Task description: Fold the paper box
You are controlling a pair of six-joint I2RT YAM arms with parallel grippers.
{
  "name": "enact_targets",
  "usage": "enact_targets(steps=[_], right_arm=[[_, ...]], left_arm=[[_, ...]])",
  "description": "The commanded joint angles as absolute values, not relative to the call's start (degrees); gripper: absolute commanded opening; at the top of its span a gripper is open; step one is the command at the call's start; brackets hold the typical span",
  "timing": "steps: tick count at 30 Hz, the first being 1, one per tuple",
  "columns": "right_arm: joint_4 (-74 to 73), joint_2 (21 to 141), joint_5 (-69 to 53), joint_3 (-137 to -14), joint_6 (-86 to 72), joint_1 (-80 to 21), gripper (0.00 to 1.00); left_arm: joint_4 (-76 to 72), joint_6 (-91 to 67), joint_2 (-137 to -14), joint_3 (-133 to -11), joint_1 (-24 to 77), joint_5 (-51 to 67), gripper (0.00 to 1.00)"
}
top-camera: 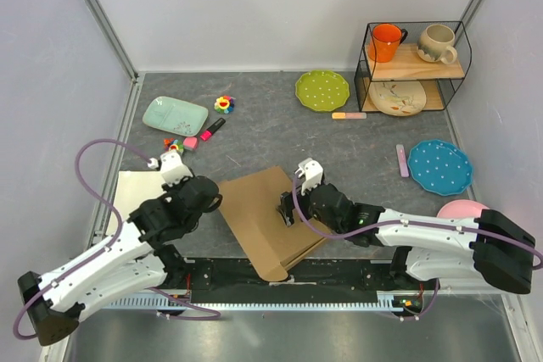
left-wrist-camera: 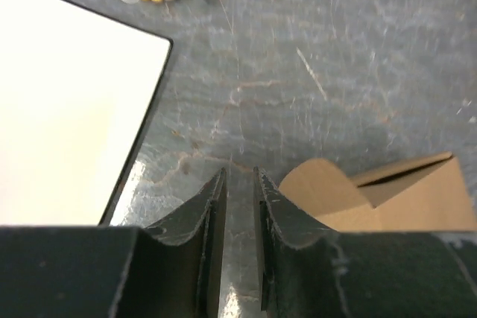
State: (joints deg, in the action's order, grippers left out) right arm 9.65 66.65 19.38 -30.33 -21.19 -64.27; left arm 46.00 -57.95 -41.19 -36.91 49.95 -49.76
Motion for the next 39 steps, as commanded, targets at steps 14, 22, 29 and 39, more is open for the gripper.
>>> enact_targets(steps=[14,22,29,39], right_arm=[[-4.12,53.37,32.61,-31.55,-30.75,-64.25,0.98],[-21.43,48.26,29.91,-31.65,-47.7,-64.16,0.98],[-33.47,38.87,23.57,-30.06,-61.78,-64.25,0.98],[-30.77,40.95,7.39,-23.47,-70.48,-64.16,0.98]], left_arm=[[0.18,-33.22,-54.97,-35.32,37.37,-12.78,0.64],[-0.35,-33.83,-67.76,-33.76,34.63,-0.26,0.6],[-1.75,-38.93,-70.31,-27.61,34.72,2.29,0.57],[-2.02,-41.84,-65.92,-24.35,34.72,-3.34,0.55]])
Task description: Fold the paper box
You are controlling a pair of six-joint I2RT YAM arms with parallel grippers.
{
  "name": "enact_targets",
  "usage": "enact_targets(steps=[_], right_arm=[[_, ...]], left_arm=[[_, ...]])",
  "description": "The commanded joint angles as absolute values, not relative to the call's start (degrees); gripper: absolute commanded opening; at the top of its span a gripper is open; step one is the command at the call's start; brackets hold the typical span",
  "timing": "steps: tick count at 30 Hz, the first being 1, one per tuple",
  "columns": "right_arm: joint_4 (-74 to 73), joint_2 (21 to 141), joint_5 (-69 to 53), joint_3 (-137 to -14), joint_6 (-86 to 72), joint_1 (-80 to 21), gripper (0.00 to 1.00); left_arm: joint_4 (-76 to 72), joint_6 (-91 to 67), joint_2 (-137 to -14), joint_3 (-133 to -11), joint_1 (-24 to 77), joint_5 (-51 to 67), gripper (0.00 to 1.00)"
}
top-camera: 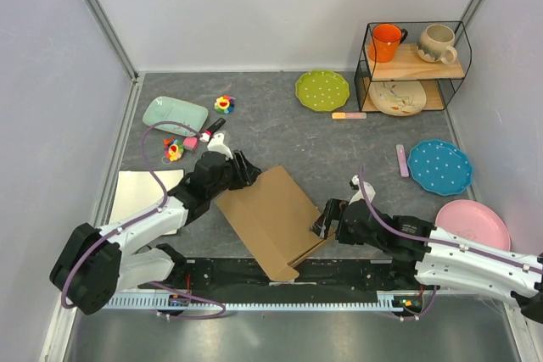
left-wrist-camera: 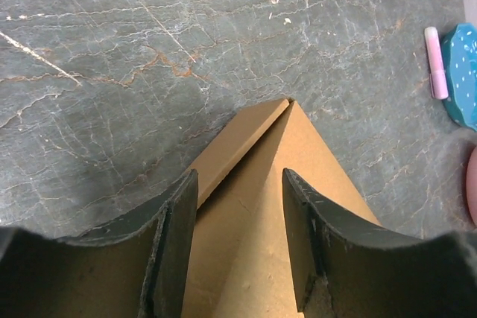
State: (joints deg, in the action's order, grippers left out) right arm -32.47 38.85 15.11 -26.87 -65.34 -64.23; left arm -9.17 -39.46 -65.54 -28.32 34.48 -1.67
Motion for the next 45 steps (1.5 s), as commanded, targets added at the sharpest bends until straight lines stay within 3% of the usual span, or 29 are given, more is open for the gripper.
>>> enact_targets(steps=[1,11,17,26,33,45], right_arm=[[-28.06,41.91,6.86,-22.86,-71.1,-64.16,0.98],[-13.28,55.45,9.23,-22.84,-70.14,-63.38,0.98],[-3.61,63.09,5.1,-24.6,-63.56,-52.4,0.98],[-5.97,79.27,0.18,-40.49,-45.63,-32.27,0.98],[-19.66,64.36,1.58,-45.44,-40.96,-29.27,0.98],[-31.63,41.59,-1.3,-26.37,-46.4,-30.15,0.98]], left_arm=[[-2.02,-42.01,-65.57,-24.17,34.63,-3.25,0.55],[-4.38,-44.21,-66.0,-20.22,34.72,-0.27,0.54],[-8.08,-46.58,-67.32,-17.23,34.89,2.2,0.52],[-10.2,-46.85,-72.33,-17.84,34.89,0.79,0.51],[-14.49,-51.41,-80.23,-15.82,34.89,0.18,0.5],[-18.99,-60.64,-86.31,-14.59,35.33,-4.04,0.5]])
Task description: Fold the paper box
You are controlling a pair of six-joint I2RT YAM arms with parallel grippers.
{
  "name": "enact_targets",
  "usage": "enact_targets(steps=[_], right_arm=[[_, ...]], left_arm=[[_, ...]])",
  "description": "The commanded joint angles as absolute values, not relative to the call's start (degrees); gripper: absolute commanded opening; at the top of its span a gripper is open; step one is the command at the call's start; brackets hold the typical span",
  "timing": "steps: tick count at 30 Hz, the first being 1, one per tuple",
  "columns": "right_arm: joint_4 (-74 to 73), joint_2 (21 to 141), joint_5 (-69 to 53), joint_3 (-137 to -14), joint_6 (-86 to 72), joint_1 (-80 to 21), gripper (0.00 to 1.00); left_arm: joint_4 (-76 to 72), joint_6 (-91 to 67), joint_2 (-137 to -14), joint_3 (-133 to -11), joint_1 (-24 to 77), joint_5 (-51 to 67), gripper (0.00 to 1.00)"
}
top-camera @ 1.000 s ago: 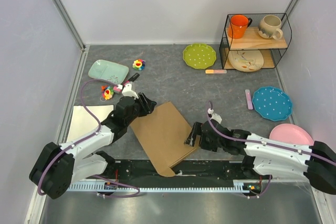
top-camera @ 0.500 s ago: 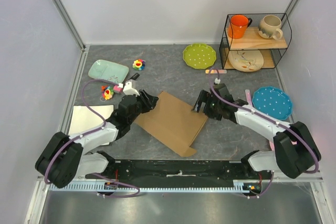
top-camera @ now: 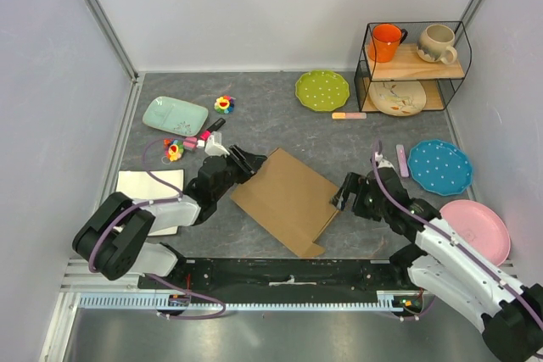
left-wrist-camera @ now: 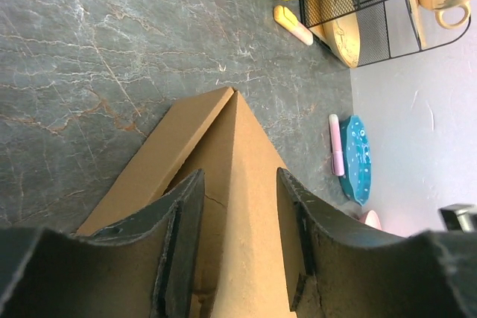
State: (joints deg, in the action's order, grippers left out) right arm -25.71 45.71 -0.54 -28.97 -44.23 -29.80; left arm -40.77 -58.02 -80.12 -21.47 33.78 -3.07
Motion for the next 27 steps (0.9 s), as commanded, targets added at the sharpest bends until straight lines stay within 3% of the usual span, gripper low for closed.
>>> enact_targets(steps=[1,4,11,21,27], right_arm=[[-32.16,41.14,-1.93,-25.5,-46.49,-30.23,0.98],[-31.47,40.34,-4.65,-22.61,-47.28,-30.32,0.98],[-4.8,48.92,-11.08,-14.77,-53.79,-30.32,0.98],[4.13,77.68,-9.4,-33.81,-44.22,-24.44,0.97],[1.68,87.44,-11.08,-41.82,-40.17,-18.99,0.91]], left_arm=[[-18.81,-60.91,-86.05,-14.59,35.33,-4.3,0.5],[-18.28,-61.43,-84.64,-14.68,35.59,-5.71,0.5],[-16.35,-59.86,-82.0,-17.13,38.84,-5.89,0.5],[-10.3,-50.46,-82.53,-24.95,40.52,-0.35,0.49],[3.68,-45.27,-75.25,-30.14,40.17,-12.46,0.54]])
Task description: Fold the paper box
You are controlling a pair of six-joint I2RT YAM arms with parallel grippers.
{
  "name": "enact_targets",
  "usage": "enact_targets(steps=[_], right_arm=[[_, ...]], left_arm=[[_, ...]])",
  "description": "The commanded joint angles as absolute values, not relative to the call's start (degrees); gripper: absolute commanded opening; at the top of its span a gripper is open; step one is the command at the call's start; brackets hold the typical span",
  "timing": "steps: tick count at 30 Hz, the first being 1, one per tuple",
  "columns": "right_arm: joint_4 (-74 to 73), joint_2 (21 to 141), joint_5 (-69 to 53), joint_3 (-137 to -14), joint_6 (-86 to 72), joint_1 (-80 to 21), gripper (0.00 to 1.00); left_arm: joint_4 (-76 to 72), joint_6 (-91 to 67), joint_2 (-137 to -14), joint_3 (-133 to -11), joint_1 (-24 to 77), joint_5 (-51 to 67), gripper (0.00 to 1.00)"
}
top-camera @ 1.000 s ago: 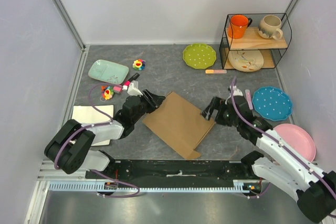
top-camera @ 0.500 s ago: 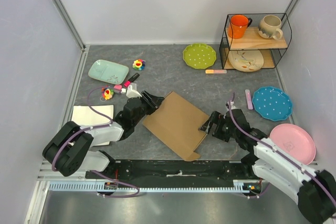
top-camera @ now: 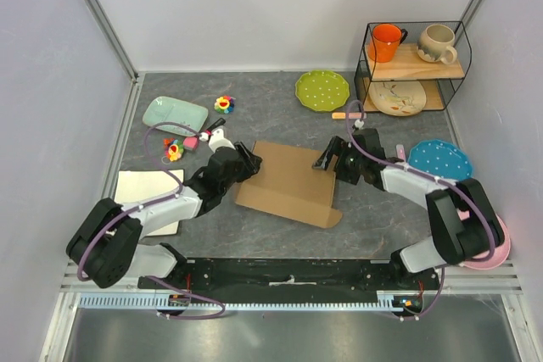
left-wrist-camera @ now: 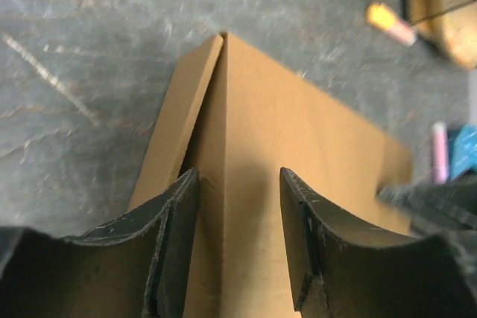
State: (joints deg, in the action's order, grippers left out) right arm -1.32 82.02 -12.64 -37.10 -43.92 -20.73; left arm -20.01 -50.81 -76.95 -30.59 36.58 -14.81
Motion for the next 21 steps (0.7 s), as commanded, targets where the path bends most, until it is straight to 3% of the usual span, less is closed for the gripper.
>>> enact_targets(steps=[1,8,15,21], right_arm=[[1.23,88.23,-11.25,-42.27,-39.99,-18.38,0.9],[0.18,92.72,-11.25,-44.47,-38.94,-17.32,0.9],[0.18,92.9,-12.92,-44.56,-38.06,-16.61,0.91],[-1.58,90.79,-13.01,-42.19,-37.62,-16.61,0.91]], left_arm=[[4.91,-44.57,-72.28,-30.84,40.25,-15.87,0.56],[16.34,-38.77,-66.36,-39.8,39.47,-25.67,0.6],[8.37,-38.67,-70.48,-36.13,35.42,-6.9,0.61],[-5.96,-44.47,-69.61,-27.34,32.26,5.17,0.46]])
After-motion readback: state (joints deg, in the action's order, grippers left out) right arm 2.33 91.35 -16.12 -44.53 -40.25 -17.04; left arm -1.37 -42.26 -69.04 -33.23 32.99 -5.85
